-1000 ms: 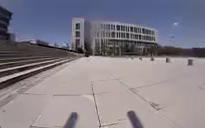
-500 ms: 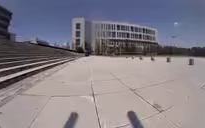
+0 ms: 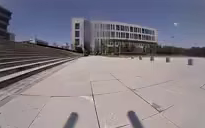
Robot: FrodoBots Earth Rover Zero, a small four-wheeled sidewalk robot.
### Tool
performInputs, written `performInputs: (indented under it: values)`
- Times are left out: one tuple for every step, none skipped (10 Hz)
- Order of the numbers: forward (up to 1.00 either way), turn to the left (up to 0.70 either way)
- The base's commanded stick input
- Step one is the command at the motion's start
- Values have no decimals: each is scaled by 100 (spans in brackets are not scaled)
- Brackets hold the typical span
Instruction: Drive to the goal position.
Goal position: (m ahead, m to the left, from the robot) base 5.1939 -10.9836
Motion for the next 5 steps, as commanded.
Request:
performInputs:
  values:
    - [0,-45]
    - [0,-45]
    - [0,-45]
    - [0,-45]
    - [0,-45]
